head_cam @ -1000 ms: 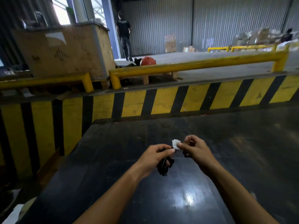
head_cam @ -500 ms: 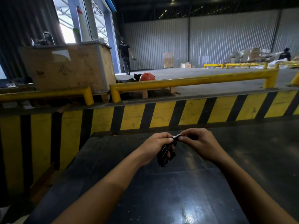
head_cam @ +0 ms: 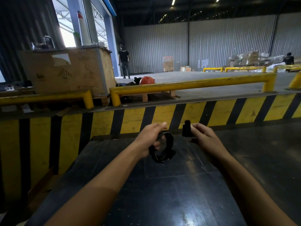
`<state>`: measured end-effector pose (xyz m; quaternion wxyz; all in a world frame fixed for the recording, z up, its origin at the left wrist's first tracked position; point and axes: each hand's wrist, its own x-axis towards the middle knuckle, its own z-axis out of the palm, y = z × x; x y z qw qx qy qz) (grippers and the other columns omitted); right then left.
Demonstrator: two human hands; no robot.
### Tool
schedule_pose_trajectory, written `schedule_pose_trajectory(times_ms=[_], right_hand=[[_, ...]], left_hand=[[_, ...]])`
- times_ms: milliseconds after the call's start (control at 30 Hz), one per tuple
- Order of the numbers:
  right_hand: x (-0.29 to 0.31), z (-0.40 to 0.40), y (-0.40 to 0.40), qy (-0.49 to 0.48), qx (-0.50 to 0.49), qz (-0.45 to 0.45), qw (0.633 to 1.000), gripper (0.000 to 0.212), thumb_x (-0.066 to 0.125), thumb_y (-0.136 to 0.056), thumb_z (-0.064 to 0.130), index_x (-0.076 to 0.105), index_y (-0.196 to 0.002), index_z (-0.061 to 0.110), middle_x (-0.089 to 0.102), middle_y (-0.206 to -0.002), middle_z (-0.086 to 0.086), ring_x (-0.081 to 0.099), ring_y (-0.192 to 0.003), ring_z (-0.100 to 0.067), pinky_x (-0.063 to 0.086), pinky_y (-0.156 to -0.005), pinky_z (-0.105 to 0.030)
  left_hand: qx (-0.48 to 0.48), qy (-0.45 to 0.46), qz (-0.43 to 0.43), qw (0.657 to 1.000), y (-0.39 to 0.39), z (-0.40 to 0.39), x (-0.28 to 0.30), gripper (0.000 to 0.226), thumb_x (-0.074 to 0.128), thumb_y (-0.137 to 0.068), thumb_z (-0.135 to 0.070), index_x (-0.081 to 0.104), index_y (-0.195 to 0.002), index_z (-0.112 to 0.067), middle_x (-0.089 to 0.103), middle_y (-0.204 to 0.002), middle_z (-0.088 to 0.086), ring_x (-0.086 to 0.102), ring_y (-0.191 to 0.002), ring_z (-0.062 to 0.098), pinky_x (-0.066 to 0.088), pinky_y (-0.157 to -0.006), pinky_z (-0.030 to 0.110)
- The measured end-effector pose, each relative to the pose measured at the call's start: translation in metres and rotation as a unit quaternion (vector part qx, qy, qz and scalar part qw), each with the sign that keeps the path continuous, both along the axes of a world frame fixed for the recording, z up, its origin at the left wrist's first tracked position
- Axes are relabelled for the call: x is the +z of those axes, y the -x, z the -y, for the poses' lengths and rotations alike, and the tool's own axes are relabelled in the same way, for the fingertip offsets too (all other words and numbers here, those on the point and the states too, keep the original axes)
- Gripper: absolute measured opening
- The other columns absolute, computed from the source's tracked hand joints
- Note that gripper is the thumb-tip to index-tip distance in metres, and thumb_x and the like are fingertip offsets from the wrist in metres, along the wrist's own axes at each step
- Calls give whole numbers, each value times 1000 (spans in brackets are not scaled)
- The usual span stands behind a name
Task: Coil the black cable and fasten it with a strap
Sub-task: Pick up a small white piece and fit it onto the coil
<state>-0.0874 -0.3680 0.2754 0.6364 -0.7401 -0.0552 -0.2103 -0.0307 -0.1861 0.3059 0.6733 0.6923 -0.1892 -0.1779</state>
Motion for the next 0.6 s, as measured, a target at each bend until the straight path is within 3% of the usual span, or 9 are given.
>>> schedule_pose_trajectory(times_ms=[67, 167, 333, 467, 533, 600], right_hand=[[0, -6, 2, 74, 20, 18, 997, 18, 48, -95, 25, 64, -91, 18, 66, -95, -5, 63, -91, -19, 52, -78, -33], [1, -17, -1, 130, 66, 30, 989, 14, 53, -93, 24, 65, -91, 16, 68, -93, -8, 64, -88, -23, 53, -78, -39], [-8, -22, -7, 189, 55, 63, 978, 6, 60, -89, 21, 65, -86, 22, 69, -81, 0, 66, -76, -15, 54, -69, -36], [-13, -20, -8, 181, -42, 114, 976, 7, 61, -89, 19, 64, -84, 24, 67, -76, 6, 63, -71, -2, 50, -61, -16], [-13, -18, -8, 164, -93, 131, 973, 6, 60, -89, 20, 64, -85, 23, 66, -76, 7, 62, -72, -1, 50, -59, -15], [-14, -17, -8, 156, -114, 131, 972, 6, 59, -89, 20, 63, -86, 24, 66, -78, 8, 62, -76, -1, 52, -61, -15]], left_hand=[[47, -24, -42, 998, -8, -3, 4, 33, 46, -95, -40, 54, -107, -11, 45, -60, 1, 29, -34, 7, 24, -34, 18], [38, -62, -59, 996, -8, 1, 6, 43, 43, -95, -46, 54, -110, -7, 45, -57, 1, 28, -32, 6, 23, -32, 16], [17, -40, -63, 997, -5, 0, 6, 48, 48, -92, -48, 53, -112, -5, 48, -59, 1, 33, -35, 6, 27, -33, 17], [-47, 43, -22, 998, 2, -12, -6, 50, 69, -75, -37, 56, -113, -8, 63, -80, 3, 59, -56, 8, 51, -54, 22], [-61, 56, -11, 997, 7, -14, -19, 46, 72, -72, -25, 59, -114, -10, 68, -94, 5, 65, -72, 12, 56, -69, 28], [-57, 89, -23, 994, 9, -14, -30, 34, 69, -78, -14, 62, -111, -9, 71, -93, 6, 67, -77, 17, 57, -73, 32]])
